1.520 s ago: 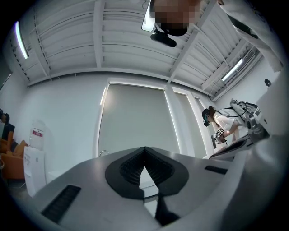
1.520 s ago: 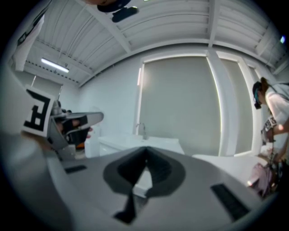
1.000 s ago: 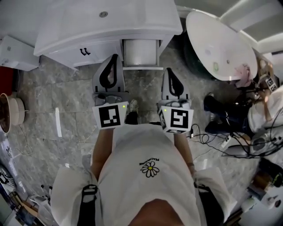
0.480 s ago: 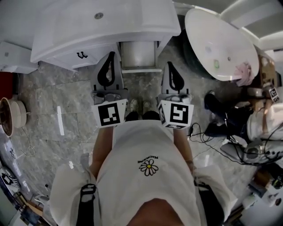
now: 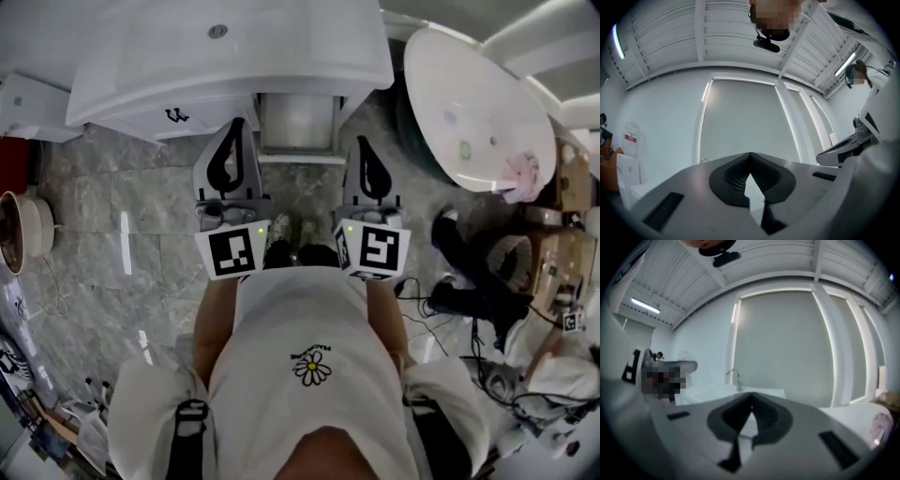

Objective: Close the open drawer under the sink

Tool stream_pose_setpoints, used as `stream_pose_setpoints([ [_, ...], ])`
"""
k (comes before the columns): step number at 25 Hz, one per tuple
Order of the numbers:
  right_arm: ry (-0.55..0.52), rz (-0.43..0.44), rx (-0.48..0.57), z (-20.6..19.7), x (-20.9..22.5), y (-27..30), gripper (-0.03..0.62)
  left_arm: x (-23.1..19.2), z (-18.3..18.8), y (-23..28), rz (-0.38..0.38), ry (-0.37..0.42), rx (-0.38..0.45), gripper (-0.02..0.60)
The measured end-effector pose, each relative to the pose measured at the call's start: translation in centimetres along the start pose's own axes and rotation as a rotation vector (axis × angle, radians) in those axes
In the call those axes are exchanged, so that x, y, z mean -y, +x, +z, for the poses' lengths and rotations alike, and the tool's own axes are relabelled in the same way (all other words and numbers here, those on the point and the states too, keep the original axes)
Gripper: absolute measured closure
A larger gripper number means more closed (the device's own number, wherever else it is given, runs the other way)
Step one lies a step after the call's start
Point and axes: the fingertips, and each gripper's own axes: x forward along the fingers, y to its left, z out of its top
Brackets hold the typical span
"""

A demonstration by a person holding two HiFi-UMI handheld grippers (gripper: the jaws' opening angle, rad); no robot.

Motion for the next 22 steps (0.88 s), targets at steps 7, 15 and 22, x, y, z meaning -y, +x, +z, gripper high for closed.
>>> stream_pose_setpoints([
  [7,0.002,-0.004,-0.033,-6.4,-0.3,5.1,0.565,-1.0,-8.7,2.6,0.017,0.006,-0.059,0.561],
  [15,0.049,0.009,-0.088,-16.6,-1.0,9.8,0.565,-1.3,-21.2,3.4,0.041,0.014,-0.124,0.561],
  [22,0.061,0.016,-0.141,-25.2,-2.1,10.3,0.565,-1.3,-29.8,0.7,0.057,-0.01,-0.205,0.561],
])
